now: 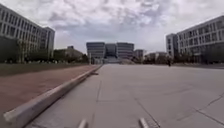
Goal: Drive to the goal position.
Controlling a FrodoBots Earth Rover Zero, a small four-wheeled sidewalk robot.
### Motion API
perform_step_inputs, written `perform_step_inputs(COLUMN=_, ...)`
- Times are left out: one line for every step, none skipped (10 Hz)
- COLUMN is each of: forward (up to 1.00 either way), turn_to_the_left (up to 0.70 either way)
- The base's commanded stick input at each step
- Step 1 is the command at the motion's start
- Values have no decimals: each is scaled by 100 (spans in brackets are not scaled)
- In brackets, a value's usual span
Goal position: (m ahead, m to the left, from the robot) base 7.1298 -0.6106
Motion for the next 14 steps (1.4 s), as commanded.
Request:
perform_step_inputs(forward=70, turn_to_the_left=0)
perform_step_inputs(forward=70, turn_to_the_left=0)
perform_step_inputs(forward=70, turn_to_the_left=0)
perform_step_inputs(forward=70, turn_to_the_left=0)
perform_step_inputs(forward=70, turn_to_the_left=0)
perform_step_inputs(forward=70, turn_to_the_left=0)
perform_step_inputs(forward=70, turn_to_the_left=0)
perform_step_inputs(forward=70, turn_to_the_left=0)
perform_step_inputs(forward=70, turn_to_the_left=0)
perform_step_inputs(forward=70, turn_to_the_left=0)
perform_step_inputs(forward=70, turn_to_the_left=0)
perform_step_inputs(forward=70, turn_to_the_left=0)
perform_step_inputs(forward=70, turn_to_the_left=0)
perform_step_inputs(forward=70, turn_to_the_left=0)
